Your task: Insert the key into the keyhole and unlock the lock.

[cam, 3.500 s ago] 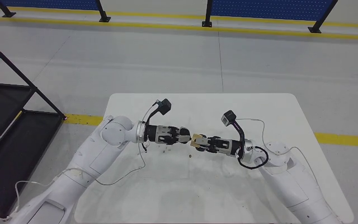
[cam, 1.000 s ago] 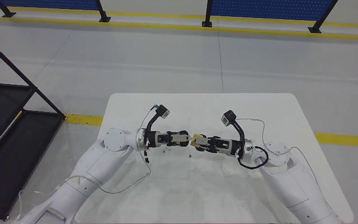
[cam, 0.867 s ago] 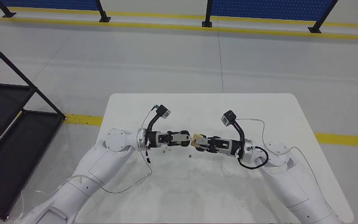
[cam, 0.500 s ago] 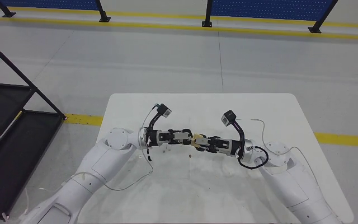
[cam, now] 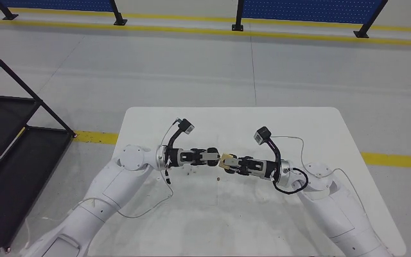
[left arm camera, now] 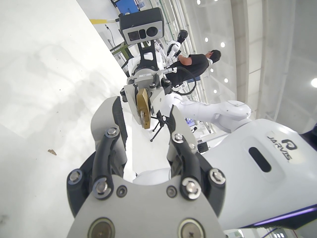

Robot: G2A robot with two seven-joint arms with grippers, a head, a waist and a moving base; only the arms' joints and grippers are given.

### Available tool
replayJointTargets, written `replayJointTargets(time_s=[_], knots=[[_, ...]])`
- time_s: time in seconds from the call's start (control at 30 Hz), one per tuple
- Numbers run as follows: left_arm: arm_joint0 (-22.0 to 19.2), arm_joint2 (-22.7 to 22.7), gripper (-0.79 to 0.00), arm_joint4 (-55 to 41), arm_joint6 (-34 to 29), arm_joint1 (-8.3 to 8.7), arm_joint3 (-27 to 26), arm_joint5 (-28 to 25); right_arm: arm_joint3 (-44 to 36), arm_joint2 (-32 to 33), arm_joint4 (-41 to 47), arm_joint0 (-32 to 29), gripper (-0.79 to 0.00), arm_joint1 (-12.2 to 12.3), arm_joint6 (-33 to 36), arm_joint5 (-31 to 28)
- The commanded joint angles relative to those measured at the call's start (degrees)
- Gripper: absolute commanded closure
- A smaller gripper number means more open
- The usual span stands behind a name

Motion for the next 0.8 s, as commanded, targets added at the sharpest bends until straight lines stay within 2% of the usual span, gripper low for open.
replayJointTargets(time_s=[0.0, 0.3, 0.5, 0.77], knots=[[0.0, -0.4, -0.363, 0.4, -0.7, 0.12, -0.3, 0.7, 0.0, 0.0, 0.0, 0.0, 0.000, 0.0, 0.0, 0.0], [-0.6, -2.4, -0.314, 2.4, -4.1, 0.70, -2.2, 4.6, 0.0, 0.0, 0.0, 0.0, 0.000, 0.0, 0.0, 0.0], [-0.9, -2.9, -0.234, 2.7, -5.4, 0.77, -2.4, 5.4, 0.0, 0.0, 0.0, 0.0, 0.000, 0.0, 0.0, 0.0], [-1.5, -2.9, -0.234, 3.1, -6.3, 0.62, -1.9, 6.3, 0.0, 0.0, 0.0, 0.0, 0.000, 0.0, 0.0, 0.0]])
